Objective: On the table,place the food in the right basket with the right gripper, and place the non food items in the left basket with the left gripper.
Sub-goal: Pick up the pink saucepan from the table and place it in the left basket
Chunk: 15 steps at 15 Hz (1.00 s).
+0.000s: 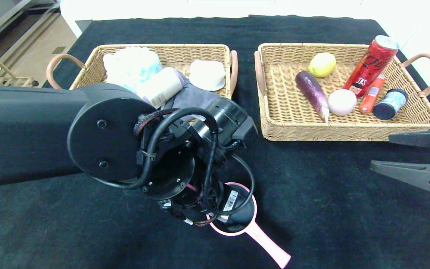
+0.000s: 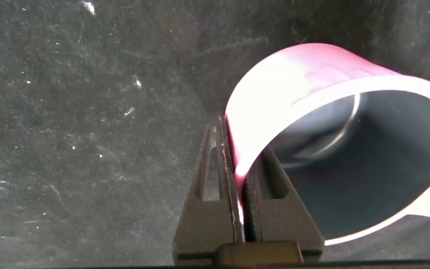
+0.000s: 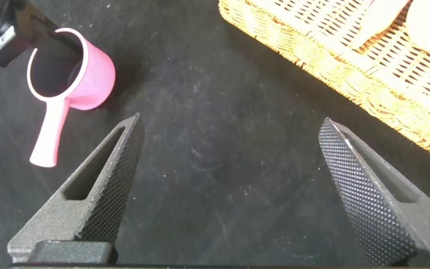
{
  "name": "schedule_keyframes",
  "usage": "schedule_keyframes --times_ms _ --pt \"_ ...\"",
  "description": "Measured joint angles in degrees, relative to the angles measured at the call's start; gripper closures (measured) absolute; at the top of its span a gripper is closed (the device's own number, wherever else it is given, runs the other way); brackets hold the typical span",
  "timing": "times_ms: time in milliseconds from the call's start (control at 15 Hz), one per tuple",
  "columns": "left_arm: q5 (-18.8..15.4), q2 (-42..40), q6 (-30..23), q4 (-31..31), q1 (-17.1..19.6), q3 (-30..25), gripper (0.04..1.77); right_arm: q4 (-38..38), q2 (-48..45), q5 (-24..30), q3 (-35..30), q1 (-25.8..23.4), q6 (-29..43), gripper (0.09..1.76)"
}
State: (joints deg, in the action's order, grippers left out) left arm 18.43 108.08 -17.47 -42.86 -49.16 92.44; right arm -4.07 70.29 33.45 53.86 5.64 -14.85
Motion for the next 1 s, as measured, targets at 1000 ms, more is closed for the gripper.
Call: schedule_keyframes --times_ms 1000 --pt "-0.61 -8.96 -2.38 0.8 4.74 3.91 1.65 0.05 -0.04 0.01 0.02 -0.05 0.02 0.14"
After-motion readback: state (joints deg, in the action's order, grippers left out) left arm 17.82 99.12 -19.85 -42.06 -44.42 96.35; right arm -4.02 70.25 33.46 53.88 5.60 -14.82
